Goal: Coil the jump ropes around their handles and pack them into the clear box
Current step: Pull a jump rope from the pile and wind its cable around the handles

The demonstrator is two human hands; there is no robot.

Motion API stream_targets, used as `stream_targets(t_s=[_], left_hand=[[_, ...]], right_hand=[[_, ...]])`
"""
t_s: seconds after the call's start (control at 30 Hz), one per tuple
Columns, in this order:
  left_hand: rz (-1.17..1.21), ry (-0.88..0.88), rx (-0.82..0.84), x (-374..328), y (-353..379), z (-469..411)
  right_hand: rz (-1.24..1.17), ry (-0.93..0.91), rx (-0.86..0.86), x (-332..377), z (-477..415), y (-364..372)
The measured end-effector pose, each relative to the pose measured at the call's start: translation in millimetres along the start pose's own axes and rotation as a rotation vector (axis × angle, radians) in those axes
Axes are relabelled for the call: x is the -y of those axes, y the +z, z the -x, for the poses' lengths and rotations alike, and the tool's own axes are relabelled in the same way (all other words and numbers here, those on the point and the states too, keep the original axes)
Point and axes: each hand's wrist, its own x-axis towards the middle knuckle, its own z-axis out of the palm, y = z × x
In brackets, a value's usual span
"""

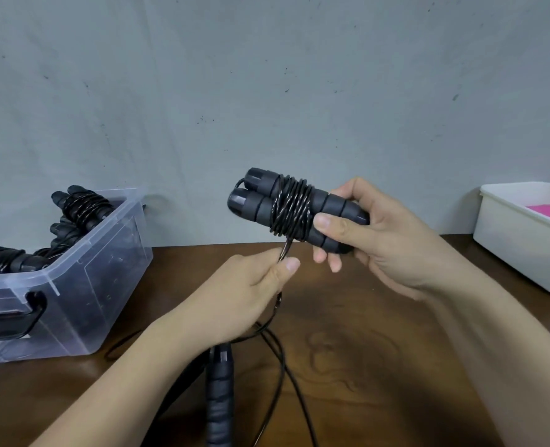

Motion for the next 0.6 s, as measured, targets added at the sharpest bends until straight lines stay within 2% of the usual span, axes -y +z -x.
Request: stream_targets(t_s=[0.07,0.2,0.37,0.47,0.6], left_hand=[[-0.035,0.016,0.036,-0.1,0.1,2.1],[-0.074,-0.004,0.060,-4.3,-3.7,5.5],[-0.151,-0.005,0.063,-3.9,-14.9,6.5],[-0.234,0.047,0.055,-0.7,-26.8,7.4],[-0.180,0.050,0.076,-3.4,-30.9,8.9]], right_hand=[[0.167,-0.025,-0.087,-8.7,-3.3,0.2],[0.471,-0.011,-0.127,-14.4,-4.8,1.5],[0.666,-0.009,-0.194,-17.1,-5.9,7.1],[0.812,0.012,-0.071,-17.1,-5.6,6.4],[0.925,0.127,0.176,-8.8,2.4,11.5]])
